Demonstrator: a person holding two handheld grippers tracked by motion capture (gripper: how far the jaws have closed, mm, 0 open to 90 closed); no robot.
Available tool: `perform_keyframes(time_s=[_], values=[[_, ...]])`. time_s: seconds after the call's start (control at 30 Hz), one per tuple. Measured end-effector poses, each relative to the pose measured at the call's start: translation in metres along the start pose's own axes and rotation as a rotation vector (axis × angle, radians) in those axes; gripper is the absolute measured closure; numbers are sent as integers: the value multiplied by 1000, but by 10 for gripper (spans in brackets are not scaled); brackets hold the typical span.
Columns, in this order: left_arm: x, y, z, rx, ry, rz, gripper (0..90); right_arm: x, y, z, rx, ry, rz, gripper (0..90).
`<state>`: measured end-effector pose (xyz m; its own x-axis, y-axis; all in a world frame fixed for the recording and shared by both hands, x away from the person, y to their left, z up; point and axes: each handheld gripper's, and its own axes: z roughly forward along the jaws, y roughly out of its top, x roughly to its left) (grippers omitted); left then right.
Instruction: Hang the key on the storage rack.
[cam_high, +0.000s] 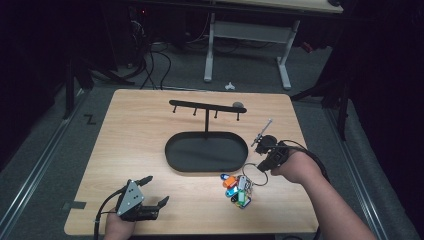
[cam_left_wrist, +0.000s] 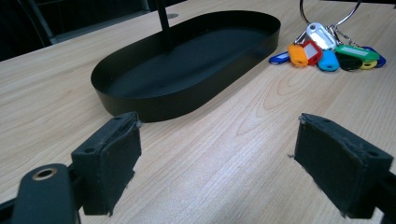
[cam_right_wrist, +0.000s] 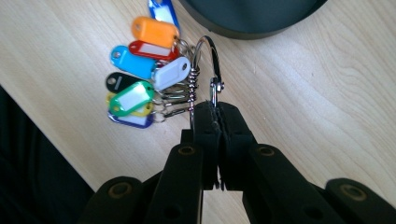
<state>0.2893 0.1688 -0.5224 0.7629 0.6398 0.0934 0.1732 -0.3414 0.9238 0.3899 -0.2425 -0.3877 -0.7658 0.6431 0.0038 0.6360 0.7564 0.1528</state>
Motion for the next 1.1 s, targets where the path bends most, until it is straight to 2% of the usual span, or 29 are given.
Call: perform_keyframes(time_s=[0.57, 0.83, 1.1], values=[[0, 0, -1, -4, -1, 1, 150, 14, 16, -60, -31, -54, -29, 874], [1, -1, -4, -4, 1, -3, 150, 18, 29, -80, -41, -76, -46, 874], [1, -3, -7, 1, 6, -3, 150, 17, 44, -88, -60, -81, -62, 873]])
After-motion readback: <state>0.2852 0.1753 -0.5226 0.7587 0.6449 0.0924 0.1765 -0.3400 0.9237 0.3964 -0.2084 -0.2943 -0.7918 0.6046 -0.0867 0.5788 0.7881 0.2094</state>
